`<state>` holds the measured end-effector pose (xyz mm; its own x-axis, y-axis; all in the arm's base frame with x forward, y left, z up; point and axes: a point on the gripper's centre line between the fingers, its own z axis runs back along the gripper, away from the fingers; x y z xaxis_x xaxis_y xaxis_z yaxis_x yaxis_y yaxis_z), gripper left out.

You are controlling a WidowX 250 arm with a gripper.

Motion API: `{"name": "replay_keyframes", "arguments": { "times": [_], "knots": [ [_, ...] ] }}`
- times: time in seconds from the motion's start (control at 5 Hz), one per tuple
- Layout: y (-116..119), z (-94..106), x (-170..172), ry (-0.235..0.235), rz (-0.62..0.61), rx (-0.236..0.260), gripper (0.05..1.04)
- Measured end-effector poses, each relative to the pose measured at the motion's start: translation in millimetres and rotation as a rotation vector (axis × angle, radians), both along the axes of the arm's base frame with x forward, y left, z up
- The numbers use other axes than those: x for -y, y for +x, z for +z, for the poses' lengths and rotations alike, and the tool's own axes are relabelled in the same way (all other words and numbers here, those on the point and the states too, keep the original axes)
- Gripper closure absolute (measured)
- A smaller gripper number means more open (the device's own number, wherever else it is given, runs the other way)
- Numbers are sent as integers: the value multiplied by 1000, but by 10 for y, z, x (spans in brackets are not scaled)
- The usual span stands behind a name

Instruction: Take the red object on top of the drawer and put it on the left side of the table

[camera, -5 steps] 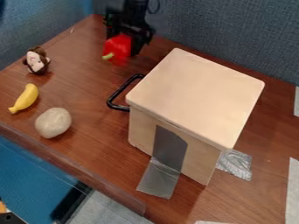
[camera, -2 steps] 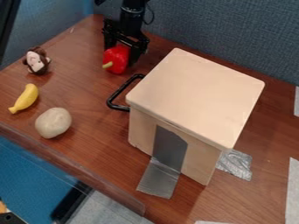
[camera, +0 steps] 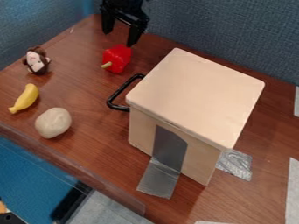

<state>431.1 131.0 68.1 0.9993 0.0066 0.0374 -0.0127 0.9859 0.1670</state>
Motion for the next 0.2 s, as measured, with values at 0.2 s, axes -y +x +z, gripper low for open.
{"name": "replay_keyframes", "arguments": {
  "times": [0.2],
  "knots": [
    [-84,225,61,-4,-10,35,83]
  ]
}}
